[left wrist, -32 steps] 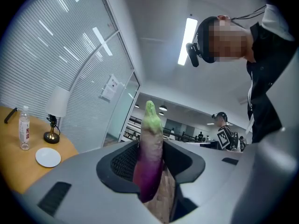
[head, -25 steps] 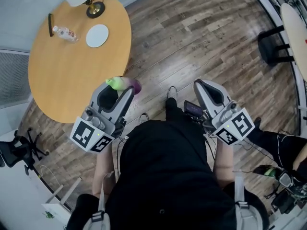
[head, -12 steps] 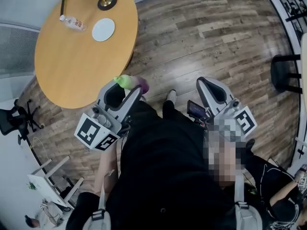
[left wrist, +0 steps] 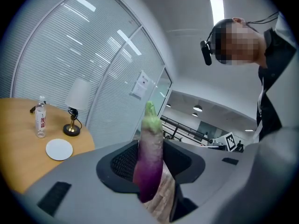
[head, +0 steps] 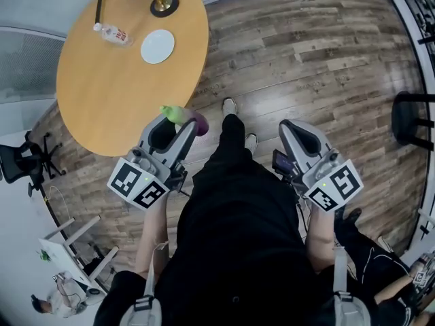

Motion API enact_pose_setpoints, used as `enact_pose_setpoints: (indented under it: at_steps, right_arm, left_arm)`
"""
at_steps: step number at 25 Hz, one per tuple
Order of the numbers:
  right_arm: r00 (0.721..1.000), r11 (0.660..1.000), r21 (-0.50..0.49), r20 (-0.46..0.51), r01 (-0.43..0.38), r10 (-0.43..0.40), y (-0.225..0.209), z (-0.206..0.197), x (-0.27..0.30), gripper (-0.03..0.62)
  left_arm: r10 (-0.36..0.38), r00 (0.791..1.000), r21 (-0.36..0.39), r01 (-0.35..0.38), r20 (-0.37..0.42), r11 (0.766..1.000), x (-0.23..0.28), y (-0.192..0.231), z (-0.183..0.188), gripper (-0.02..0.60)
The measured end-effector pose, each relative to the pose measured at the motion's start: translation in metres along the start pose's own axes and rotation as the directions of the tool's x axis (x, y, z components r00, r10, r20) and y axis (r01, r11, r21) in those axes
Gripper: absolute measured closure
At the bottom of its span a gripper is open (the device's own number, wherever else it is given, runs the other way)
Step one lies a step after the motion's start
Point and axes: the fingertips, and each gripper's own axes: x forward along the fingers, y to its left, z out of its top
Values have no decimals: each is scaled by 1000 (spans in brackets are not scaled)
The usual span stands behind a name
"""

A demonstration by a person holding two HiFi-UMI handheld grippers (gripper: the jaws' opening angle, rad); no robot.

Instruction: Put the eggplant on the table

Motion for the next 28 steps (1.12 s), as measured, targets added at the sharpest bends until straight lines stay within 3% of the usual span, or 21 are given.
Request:
enact_pose_setpoints:
  at_steps: [10,18,23,28]
  right_arm:
    - [1000,998,-58,-3,17,-18,-28,55,61,577]
    - [1000,994,-108,-1,-25,25,-36,89,134,577]
    - [998,989,-134,-17,-59,57,-33,97,185,577]
    - [997,990,-120,-35,-74,71,-27,93,219,577]
  left_arm:
    - [3,998,-83,1,57,997,61,81,49,405]
    - [46,995,-149,-33,88,988,78,148,85,405]
    - [86,995,-244,-69,59,967,78,205,84,405]
    - [94,994,-314,-105,-49,944,81,250,62,405]
